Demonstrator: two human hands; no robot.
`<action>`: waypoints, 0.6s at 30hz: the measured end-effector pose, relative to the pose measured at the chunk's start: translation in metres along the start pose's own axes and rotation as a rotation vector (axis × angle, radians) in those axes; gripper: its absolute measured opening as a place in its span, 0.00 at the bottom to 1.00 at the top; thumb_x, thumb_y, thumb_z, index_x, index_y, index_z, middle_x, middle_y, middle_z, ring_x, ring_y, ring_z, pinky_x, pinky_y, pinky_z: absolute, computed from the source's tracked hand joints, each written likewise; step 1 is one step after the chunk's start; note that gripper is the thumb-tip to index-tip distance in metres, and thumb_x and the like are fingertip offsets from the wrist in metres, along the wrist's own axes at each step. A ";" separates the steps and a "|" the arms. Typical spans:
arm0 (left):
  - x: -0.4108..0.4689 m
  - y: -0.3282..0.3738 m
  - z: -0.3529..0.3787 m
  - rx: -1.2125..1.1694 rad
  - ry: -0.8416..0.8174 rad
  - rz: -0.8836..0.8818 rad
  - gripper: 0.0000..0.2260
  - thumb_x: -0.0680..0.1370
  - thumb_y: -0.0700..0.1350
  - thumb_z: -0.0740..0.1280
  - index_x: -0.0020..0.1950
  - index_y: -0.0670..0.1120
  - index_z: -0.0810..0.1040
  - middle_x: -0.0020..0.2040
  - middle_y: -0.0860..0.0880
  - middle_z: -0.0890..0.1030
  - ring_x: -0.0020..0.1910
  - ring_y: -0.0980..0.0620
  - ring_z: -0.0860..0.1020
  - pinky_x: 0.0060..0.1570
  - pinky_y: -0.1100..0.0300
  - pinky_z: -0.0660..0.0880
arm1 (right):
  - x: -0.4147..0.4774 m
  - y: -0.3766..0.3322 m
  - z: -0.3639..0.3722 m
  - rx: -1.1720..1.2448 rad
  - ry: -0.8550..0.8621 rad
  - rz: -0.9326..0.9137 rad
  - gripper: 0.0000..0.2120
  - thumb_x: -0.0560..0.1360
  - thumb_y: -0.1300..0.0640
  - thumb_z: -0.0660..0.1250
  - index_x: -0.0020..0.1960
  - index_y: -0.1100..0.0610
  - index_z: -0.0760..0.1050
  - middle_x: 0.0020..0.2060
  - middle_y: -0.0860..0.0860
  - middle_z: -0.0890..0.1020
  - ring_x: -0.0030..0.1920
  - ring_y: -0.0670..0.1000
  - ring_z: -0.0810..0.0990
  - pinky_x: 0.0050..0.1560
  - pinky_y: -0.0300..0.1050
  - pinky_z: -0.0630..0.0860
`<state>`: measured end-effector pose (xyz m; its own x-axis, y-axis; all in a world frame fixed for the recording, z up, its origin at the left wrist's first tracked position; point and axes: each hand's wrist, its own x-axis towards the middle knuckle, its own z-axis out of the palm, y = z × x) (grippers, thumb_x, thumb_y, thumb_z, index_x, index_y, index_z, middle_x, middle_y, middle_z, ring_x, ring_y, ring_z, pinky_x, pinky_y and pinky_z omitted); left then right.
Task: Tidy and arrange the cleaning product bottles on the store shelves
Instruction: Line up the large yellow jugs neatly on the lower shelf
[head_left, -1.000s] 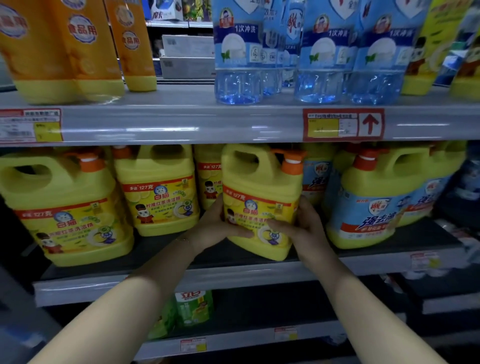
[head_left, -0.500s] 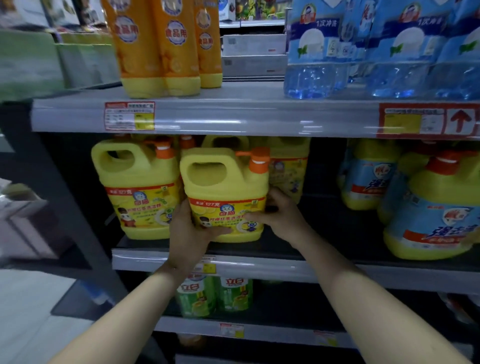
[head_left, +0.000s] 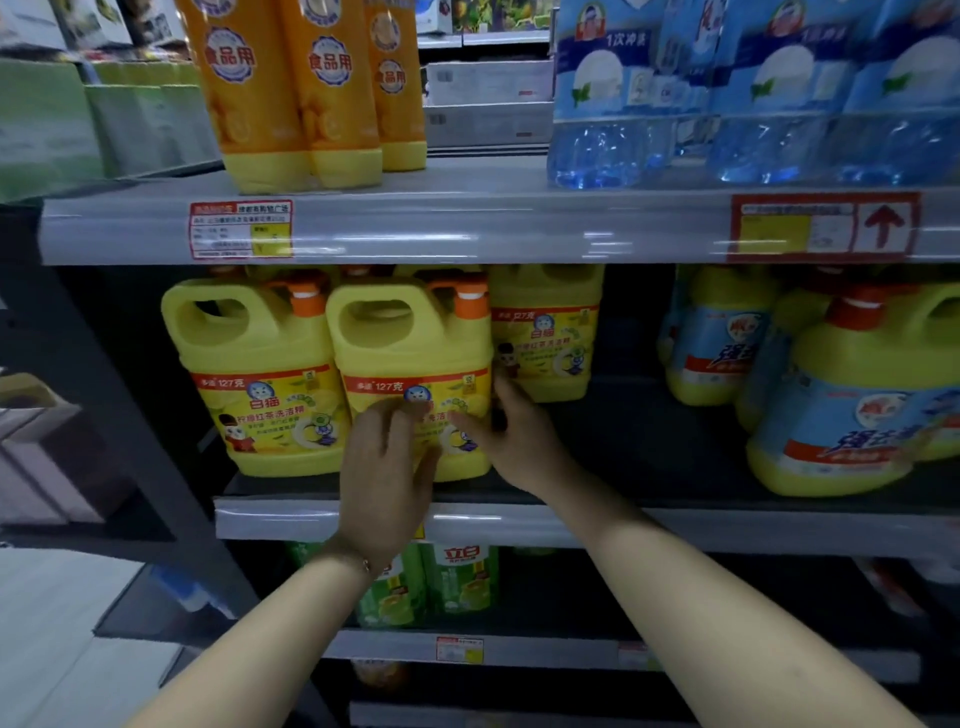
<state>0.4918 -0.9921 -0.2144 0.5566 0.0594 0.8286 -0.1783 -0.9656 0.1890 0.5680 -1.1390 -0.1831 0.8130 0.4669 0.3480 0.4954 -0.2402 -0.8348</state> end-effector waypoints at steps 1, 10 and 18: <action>0.001 0.005 0.003 0.024 -0.030 0.048 0.20 0.71 0.40 0.72 0.60 0.44 0.69 0.56 0.42 0.72 0.53 0.41 0.73 0.48 0.49 0.76 | -0.002 -0.002 -0.007 -0.089 -0.029 -0.022 0.31 0.76 0.48 0.67 0.74 0.49 0.59 0.65 0.49 0.75 0.63 0.48 0.73 0.60 0.45 0.71; 0.022 0.094 0.054 -0.164 -0.290 0.115 0.17 0.71 0.50 0.63 0.57 0.45 0.72 0.51 0.44 0.75 0.48 0.44 0.75 0.43 0.54 0.76 | -0.057 0.019 -0.125 -0.965 0.284 -0.237 0.11 0.68 0.54 0.66 0.46 0.59 0.78 0.39 0.55 0.81 0.38 0.58 0.80 0.34 0.43 0.73; 0.062 0.232 0.125 -0.805 -0.740 -0.090 0.26 0.69 0.51 0.77 0.62 0.55 0.71 0.56 0.56 0.76 0.57 0.67 0.74 0.59 0.62 0.73 | -0.116 0.058 -0.231 -0.797 0.541 -0.123 0.14 0.69 0.51 0.61 0.52 0.57 0.69 0.43 0.58 0.78 0.40 0.58 0.77 0.36 0.42 0.71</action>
<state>0.5866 -1.2442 -0.1849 0.8954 -0.3048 0.3244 -0.4405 -0.5014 0.7447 0.5733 -1.4035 -0.1732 0.6742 0.1208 0.7286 0.4863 -0.8151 -0.3148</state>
